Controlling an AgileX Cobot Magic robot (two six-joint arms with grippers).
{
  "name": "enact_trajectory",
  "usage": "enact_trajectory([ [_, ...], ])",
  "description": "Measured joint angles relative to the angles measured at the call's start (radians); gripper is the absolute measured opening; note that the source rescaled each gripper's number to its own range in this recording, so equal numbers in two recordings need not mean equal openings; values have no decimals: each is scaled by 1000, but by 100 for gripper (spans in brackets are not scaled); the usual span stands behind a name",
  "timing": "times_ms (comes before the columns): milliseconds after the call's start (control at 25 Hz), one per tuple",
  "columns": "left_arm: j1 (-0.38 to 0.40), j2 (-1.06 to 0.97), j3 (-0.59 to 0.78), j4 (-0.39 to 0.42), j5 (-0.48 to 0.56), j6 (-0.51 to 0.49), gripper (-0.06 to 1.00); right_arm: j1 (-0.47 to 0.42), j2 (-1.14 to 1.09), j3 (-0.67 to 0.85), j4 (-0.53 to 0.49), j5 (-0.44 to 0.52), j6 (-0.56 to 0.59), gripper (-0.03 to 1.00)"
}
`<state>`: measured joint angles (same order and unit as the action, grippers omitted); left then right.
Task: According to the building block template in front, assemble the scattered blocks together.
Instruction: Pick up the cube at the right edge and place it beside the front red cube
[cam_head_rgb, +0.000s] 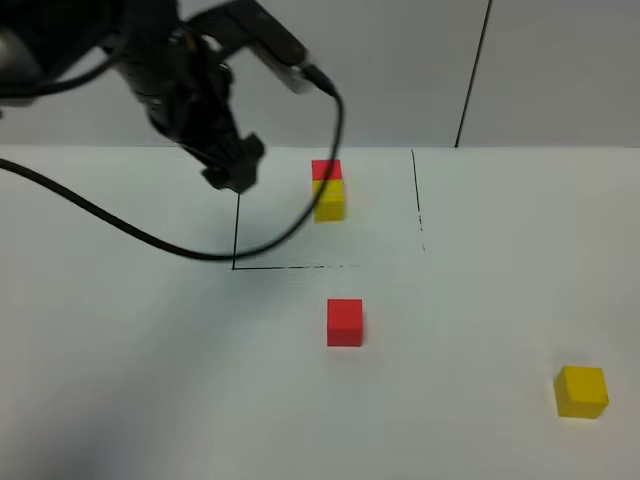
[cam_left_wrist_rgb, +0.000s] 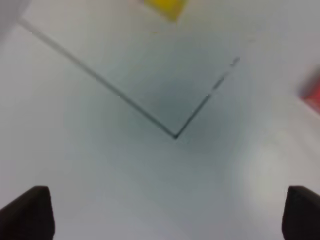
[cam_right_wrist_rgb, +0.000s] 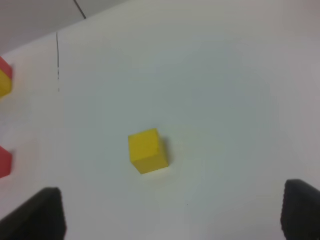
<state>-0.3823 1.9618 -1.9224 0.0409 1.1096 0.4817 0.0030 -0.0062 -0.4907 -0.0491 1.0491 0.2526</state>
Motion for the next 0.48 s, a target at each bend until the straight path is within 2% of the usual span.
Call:
enact_trajectory([
  [280, 327, -250, 291, -6, -239, -120, 90, 0, 0, 0, 0, 0, 0, 73],
  [400, 406, -366, 373, -12, -305, -128, 90, 0, 0, 0, 0, 0, 0, 73],
  [480, 425, -443, 405, -13, -309, -145, 90, 0, 0, 0, 0, 0, 0, 73],
])
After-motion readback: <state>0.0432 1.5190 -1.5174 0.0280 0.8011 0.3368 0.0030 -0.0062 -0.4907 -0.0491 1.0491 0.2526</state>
